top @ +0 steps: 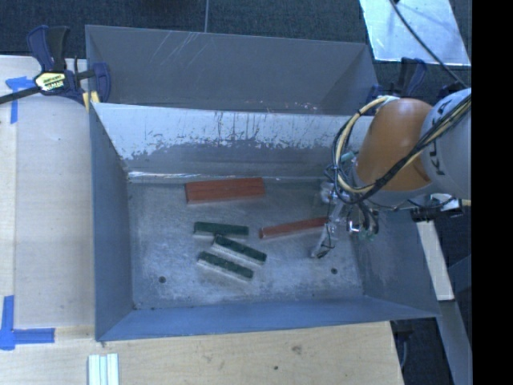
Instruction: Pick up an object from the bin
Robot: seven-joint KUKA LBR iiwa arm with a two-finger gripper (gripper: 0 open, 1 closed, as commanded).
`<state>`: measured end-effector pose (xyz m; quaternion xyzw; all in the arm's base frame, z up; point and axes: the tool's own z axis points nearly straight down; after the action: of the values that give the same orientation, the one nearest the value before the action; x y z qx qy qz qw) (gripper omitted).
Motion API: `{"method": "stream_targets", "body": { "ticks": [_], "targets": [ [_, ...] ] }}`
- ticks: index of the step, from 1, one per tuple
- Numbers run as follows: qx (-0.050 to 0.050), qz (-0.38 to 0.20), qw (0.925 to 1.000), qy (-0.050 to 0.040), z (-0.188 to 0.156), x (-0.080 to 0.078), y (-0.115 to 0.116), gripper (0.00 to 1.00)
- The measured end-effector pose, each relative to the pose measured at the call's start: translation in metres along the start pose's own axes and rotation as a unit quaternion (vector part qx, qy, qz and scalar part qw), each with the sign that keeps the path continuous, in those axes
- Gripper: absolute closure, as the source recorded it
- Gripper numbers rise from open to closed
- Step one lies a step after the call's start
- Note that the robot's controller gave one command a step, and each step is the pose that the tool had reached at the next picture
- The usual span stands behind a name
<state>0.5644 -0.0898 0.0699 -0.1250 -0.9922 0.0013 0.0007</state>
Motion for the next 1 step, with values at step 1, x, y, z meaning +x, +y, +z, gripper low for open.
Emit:
{"method": "stream_targets", "body": {
  "ticks": [1],
  "targets": [
    [-0.001,-0.002,1.0,-0.0028,-0.0013,-0.0022,0.0034,1.0]
  ]
}}
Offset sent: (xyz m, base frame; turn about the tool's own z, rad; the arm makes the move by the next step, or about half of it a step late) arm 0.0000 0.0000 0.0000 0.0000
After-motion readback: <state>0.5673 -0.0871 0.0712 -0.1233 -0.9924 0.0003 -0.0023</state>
